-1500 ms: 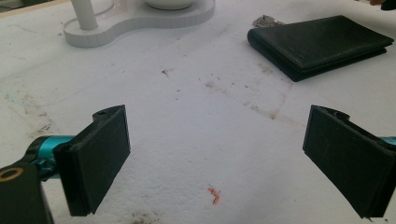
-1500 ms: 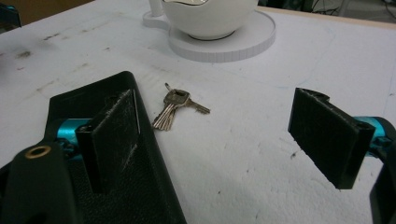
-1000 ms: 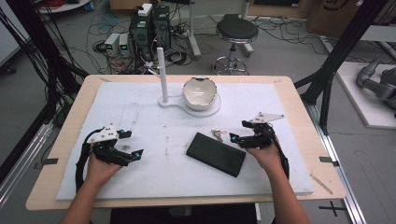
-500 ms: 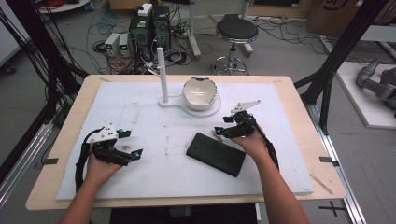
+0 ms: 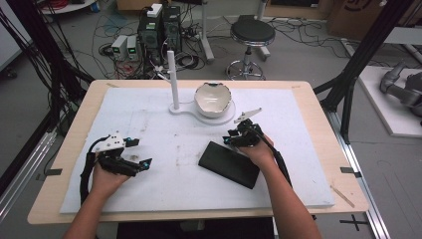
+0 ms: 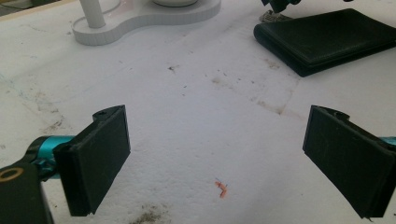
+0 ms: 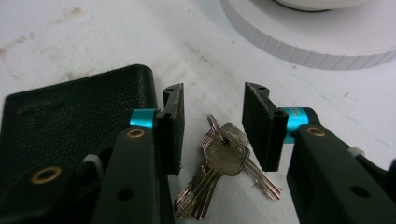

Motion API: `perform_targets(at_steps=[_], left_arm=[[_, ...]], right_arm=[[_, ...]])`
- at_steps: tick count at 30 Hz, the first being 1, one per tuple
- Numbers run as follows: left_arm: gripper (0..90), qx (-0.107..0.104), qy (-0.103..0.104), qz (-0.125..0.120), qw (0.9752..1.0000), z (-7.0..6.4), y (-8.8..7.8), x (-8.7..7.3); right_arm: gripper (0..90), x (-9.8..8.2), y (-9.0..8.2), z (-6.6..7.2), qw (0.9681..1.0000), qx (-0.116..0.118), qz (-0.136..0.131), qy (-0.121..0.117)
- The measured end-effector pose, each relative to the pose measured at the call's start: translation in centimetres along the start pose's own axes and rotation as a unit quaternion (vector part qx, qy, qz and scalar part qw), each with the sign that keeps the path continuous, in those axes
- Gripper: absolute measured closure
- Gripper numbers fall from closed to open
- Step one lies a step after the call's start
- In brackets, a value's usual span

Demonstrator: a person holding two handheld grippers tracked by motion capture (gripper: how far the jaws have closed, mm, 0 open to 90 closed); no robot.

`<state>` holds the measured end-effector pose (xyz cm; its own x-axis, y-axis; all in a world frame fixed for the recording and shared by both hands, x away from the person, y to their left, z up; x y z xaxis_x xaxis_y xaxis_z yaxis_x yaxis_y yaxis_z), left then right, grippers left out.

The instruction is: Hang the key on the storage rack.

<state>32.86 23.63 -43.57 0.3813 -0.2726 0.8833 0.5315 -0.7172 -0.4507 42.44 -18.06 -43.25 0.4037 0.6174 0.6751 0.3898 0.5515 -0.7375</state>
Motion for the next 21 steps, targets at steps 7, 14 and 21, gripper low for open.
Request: perform_targets(at_steps=[7,14,21], left_arm=[[7.4,0.0,0.002,0.001,1.0,-0.1,0.1,0.0],[7.4,0.0,0.003,0.001,1.0,-0.1,0.0,0.0],[7.4,-0.001,0.004,0.0,1.0,-0.1,0.0,0.1]], right_arm=[[88.3,-0.1,0.6,0.0,0.9999,0.0,0.012,0.0],[89.9,-0.1,0.1,-0.2,0.9999,0.002,-0.004,0.01],[90.0,0.4,-2.5,-0.4,0.9988,-0.018,-0.045,0.009]])
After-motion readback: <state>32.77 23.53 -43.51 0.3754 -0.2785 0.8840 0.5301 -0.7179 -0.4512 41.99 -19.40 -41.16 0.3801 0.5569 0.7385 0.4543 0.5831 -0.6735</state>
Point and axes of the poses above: each handheld gripper's, and its own axes: y roughly forward along the jaws, x roughly out of its top, z roughly to its left, the point moved 1 cm from there along y, roughly forward along the jaws, and after that the axes turned 5 degrees about -y, right-handed, at the moved point
